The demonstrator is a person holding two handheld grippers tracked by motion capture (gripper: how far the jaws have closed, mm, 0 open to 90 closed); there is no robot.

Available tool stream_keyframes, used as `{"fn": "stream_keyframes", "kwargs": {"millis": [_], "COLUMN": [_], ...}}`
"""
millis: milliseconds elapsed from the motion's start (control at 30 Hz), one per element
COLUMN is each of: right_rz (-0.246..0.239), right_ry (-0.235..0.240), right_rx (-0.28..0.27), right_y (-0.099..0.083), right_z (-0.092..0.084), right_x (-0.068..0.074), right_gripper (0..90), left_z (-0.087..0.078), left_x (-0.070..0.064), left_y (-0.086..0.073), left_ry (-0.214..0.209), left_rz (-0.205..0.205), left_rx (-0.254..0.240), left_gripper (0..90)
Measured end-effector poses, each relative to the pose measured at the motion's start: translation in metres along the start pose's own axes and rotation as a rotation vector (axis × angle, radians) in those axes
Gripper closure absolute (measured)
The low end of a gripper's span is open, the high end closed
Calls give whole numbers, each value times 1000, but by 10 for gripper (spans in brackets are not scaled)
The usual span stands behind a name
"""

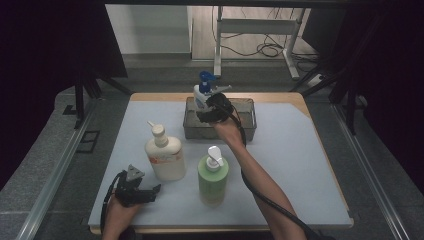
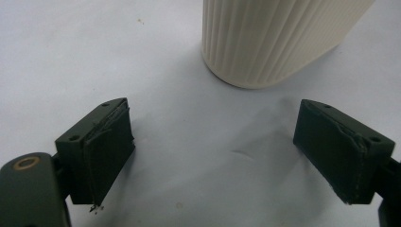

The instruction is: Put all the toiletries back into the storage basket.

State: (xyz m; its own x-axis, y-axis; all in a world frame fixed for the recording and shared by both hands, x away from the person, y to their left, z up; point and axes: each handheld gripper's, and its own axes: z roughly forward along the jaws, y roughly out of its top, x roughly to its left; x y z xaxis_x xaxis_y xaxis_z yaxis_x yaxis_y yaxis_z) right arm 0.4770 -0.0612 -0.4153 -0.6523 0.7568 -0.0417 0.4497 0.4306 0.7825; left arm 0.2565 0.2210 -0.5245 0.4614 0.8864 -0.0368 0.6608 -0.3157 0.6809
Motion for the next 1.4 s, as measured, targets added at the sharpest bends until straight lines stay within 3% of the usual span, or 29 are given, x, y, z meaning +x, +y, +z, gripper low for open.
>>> {"fn": "stream_keyframes", "kwargs": {"millis": [600,833,1000,1167,1400], "right_rz": [41,77,111,107,147], "right_ry": [78,86,93,77,64], "right_rx": [55,86,73,78,102], "right_y": [-30,-44,-48,-48,-45], "right_z": [-25,-30,-30,-23,-10], "right_x": [-17,-30,-38,-38,-43], "right_gripper": [387,543,706,837,897], "left_z": [0,0,0,0,0], "left_x": [0,0,0,0,0], "left_y": [0,0,0,0,0], "left_ry": [-1,-1,0,-1,-1], "left_rz": [-1,-1,-1,-1,0], "left_rx": [-1,-1,1,1,1], "left_gripper": [123,123,123,123,123]}}
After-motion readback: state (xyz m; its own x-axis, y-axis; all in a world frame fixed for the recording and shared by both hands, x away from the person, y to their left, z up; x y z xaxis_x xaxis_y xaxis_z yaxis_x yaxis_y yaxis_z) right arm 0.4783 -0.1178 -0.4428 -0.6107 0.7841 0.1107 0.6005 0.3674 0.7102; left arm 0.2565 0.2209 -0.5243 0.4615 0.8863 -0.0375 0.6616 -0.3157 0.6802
